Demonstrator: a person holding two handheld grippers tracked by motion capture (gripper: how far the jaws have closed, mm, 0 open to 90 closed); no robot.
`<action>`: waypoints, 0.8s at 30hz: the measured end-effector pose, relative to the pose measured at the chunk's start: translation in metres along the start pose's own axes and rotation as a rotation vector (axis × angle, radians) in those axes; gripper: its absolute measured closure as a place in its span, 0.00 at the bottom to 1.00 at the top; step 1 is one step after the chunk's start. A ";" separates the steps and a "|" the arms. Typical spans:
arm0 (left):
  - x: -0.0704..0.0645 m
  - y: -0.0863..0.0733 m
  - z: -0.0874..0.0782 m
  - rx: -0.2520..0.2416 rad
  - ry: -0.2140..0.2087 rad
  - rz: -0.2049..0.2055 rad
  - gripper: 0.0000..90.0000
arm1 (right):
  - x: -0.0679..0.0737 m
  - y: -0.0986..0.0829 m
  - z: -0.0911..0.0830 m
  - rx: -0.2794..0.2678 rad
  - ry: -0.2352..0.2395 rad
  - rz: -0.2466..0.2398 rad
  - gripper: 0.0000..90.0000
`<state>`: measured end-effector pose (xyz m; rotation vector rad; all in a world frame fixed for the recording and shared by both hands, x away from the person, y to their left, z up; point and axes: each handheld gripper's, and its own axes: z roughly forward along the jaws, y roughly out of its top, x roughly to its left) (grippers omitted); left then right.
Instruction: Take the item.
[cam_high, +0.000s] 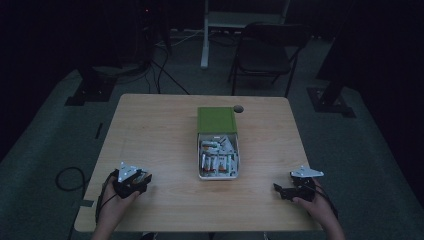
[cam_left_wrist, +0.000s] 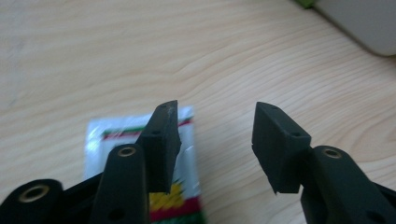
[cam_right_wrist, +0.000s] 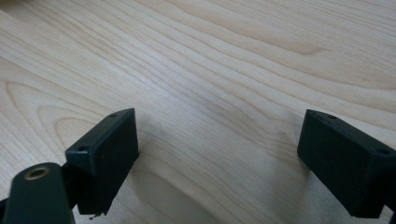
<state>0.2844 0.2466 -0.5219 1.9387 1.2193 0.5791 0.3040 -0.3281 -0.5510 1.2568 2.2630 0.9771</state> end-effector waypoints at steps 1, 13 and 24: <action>-0.002 0.001 0.000 -0.005 -0.004 0.007 0.54 | 0.000 0.000 0.000 0.000 0.000 0.000 0.13; -0.023 0.017 0.005 -0.052 -0.171 0.070 0.41 | 0.000 0.000 0.000 0.000 0.000 0.000 0.13; -0.038 0.017 0.011 -0.021 -0.282 0.152 0.35 | 0.000 0.000 0.000 0.000 0.001 0.000 0.13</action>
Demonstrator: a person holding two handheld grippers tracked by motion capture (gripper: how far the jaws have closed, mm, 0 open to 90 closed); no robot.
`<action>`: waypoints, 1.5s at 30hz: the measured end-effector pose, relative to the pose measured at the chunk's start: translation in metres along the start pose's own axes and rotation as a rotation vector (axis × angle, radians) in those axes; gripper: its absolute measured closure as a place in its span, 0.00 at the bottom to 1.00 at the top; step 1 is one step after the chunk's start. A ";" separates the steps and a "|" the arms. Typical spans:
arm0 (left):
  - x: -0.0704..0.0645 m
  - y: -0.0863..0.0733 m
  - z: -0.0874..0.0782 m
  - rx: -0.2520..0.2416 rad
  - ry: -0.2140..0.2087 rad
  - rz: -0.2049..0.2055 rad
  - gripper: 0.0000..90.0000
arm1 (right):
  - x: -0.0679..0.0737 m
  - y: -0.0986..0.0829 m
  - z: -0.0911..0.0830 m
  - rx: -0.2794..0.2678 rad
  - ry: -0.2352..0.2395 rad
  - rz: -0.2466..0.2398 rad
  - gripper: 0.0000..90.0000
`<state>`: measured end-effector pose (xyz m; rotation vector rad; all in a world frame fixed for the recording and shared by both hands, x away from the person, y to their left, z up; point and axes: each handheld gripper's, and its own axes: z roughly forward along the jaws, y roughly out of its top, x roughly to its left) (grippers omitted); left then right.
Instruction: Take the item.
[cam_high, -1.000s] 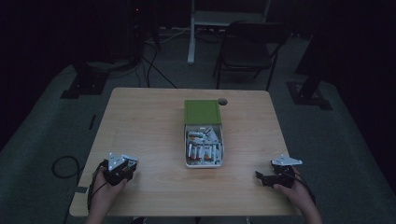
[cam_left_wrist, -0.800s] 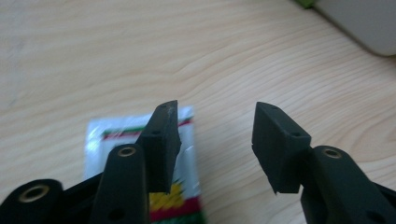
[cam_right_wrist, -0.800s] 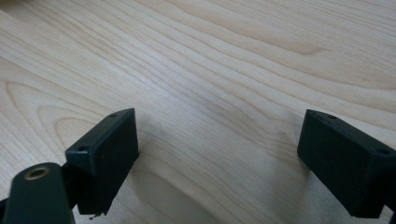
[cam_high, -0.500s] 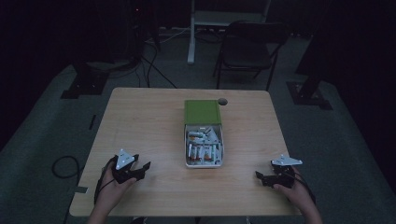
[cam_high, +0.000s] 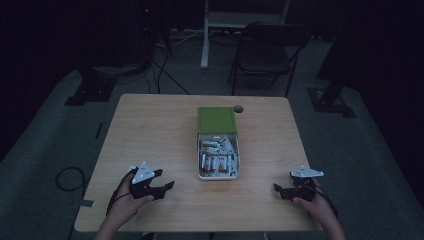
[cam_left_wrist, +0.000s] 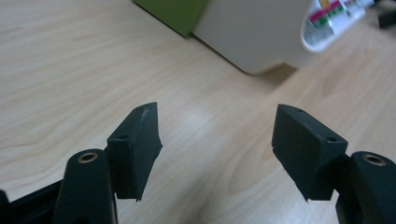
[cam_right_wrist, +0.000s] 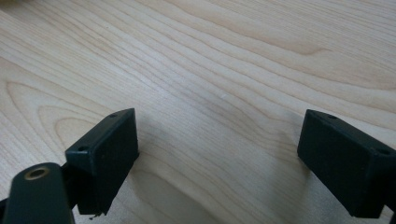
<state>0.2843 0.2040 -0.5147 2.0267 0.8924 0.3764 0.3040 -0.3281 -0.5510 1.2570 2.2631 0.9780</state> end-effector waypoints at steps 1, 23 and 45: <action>-0.001 0.000 0.001 0.005 -0.012 0.003 0.35 | 0.000 0.000 0.000 0.000 0.000 0.000 0.13; -0.024 -0.004 0.025 0.109 -0.103 0.174 0.20 | 0.000 0.000 0.000 -0.001 0.001 0.000 0.13; -0.034 -0.010 0.042 0.180 -0.161 0.283 0.12 | 0.000 0.002 0.002 0.002 -0.001 0.002 0.12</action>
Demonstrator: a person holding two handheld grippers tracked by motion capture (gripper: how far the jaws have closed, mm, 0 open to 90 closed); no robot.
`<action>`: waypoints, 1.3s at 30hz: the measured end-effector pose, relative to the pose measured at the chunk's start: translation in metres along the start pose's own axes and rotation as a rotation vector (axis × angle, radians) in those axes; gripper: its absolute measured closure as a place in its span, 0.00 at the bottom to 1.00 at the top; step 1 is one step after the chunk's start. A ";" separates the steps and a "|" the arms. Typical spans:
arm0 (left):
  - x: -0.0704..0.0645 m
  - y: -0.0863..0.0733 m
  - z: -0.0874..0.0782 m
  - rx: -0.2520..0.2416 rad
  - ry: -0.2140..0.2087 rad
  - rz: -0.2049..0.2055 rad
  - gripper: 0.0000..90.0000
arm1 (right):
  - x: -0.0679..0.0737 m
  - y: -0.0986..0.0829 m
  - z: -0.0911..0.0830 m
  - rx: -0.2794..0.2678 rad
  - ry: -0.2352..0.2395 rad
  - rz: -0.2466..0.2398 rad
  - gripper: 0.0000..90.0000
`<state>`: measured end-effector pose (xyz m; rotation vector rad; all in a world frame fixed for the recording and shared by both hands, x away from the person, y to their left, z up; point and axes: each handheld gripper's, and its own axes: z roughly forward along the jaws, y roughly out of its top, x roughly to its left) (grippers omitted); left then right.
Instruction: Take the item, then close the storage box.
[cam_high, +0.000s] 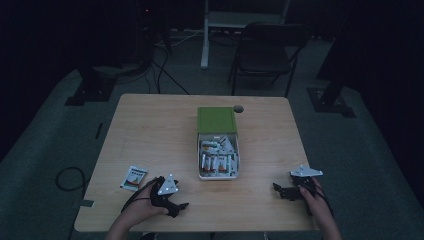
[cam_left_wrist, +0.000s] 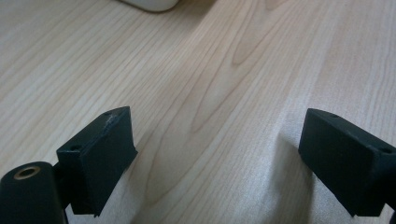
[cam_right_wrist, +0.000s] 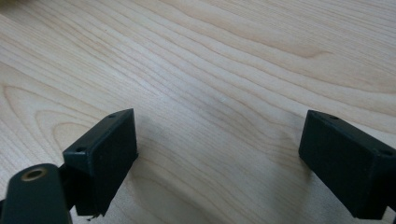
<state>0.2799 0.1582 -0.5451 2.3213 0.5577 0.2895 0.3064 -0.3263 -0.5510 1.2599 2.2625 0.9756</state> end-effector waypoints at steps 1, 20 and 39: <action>0.000 0.001 0.000 0.005 -0.005 0.007 0.12 | 0.000 0.000 0.000 0.000 0.000 0.000 0.12; 0.002 0.008 -0.005 -0.029 -0.004 -0.027 0.12 | 0.027 0.009 -0.001 -0.004 0.083 -0.071 0.12; 0.005 0.017 -0.006 -0.087 0.012 -0.039 0.12 | 0.057 0.019 0.008 -0.032 0.161 -0.119 0.12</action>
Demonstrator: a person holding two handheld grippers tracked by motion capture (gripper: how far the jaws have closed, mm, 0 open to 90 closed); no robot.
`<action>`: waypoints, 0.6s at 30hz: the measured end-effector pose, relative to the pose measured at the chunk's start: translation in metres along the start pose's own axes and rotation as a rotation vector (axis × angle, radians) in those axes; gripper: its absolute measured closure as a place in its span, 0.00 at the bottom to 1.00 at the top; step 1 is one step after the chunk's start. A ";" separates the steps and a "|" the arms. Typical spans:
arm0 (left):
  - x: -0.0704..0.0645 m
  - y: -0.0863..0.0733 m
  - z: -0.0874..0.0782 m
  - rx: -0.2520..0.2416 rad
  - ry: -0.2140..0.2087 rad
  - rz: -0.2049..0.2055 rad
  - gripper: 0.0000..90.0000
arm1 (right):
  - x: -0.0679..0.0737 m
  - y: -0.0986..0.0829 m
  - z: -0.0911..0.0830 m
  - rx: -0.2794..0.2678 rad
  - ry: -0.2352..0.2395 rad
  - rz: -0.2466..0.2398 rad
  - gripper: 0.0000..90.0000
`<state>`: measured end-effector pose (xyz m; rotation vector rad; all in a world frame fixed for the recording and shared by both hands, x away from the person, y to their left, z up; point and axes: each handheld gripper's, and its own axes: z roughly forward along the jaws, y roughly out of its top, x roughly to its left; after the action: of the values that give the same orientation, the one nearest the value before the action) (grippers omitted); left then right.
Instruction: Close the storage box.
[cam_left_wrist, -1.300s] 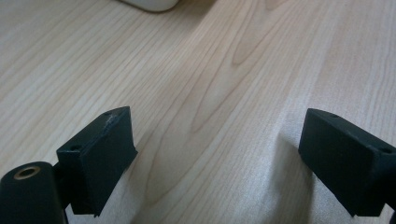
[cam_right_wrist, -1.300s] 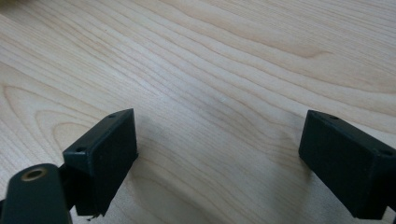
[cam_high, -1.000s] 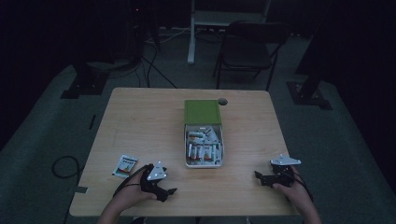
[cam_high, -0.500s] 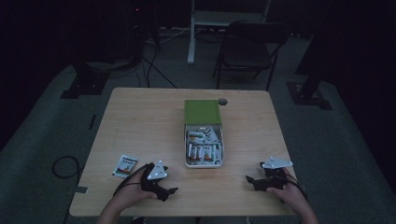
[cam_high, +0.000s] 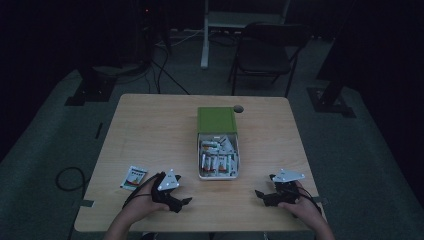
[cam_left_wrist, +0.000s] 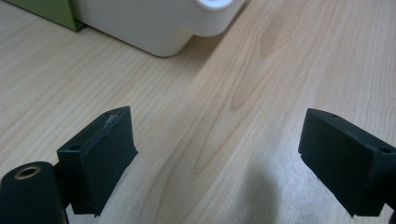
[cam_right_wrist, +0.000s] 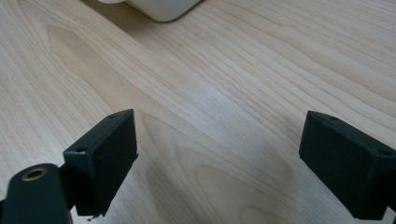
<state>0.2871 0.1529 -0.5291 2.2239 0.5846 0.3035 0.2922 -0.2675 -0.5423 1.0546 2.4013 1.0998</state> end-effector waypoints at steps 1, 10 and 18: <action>0.000 0.000 0.000 0.000 0.000 0.000 0.12 | 0.001 0.001 0.001 -0.001 0.003 -0.002 0.12; 0.000 0.005 0.003 -0.047 0.008 -0.020 0.12 | 0.009 0.010 0.006 -0.036 0.038 -0.001 0.12; 0.002 0.010 0.003 -0.099 0.038 -0.048 0.13 | 0.015 0.018 0.009 -0.079 0.041 -0.015 0.12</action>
<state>0.2937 0.1462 -0.5236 2.1096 0.6287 0.3442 0.2956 -0.2441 -0.5343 0.9963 2.3720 1.2111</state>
